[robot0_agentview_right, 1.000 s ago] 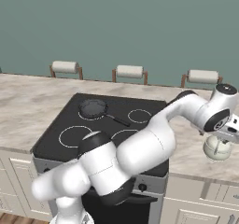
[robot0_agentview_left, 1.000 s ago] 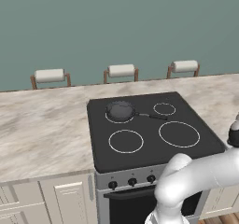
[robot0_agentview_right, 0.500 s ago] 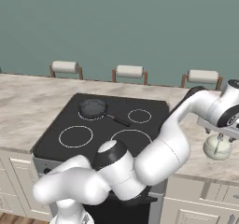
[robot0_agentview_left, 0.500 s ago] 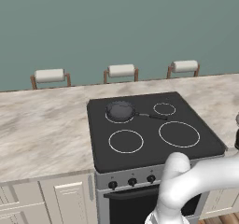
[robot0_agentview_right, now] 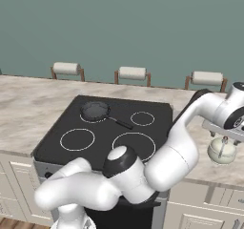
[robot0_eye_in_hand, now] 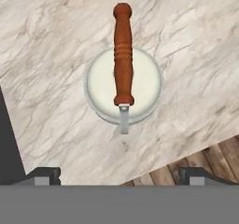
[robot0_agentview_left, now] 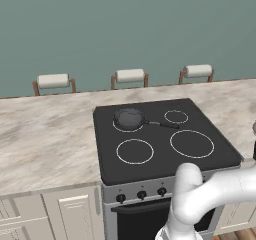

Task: Pick the kettle from the counter and place it on a stove burner. Then turn the burner on.

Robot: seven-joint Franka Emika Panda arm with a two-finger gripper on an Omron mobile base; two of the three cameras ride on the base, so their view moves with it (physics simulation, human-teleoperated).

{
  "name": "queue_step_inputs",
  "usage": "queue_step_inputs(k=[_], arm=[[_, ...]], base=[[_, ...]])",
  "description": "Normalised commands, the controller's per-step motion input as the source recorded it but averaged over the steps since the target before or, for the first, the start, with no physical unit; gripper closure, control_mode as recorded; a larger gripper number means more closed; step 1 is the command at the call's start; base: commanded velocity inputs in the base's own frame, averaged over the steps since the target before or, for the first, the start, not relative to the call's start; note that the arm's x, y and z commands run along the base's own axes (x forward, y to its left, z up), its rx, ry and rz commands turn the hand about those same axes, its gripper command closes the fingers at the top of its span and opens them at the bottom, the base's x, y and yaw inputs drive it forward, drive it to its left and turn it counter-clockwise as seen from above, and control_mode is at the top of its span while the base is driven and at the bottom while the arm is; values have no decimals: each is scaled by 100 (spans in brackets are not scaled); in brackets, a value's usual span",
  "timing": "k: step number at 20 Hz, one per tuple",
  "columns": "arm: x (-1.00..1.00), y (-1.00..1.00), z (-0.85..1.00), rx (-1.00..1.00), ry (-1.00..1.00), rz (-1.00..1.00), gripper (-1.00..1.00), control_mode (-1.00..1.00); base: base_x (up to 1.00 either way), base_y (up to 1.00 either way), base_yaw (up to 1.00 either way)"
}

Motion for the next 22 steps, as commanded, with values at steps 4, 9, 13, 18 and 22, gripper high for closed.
queue_step_inputs(k=[4,9,13,18,22], arm=[[31,0,-17,-2,0,0,-100,-100],[28,0,-12,0,0,0,-100,-100],[30,0,-18,0,0,0,-100,-100],[26,-9,-16,0,0,0,-100,-100],[7,-33,-10,0,0,0,-100,-100]], base=[[0,0,0],[0,0,0],[0,0,0],[0,0,0],[0,0,0]])
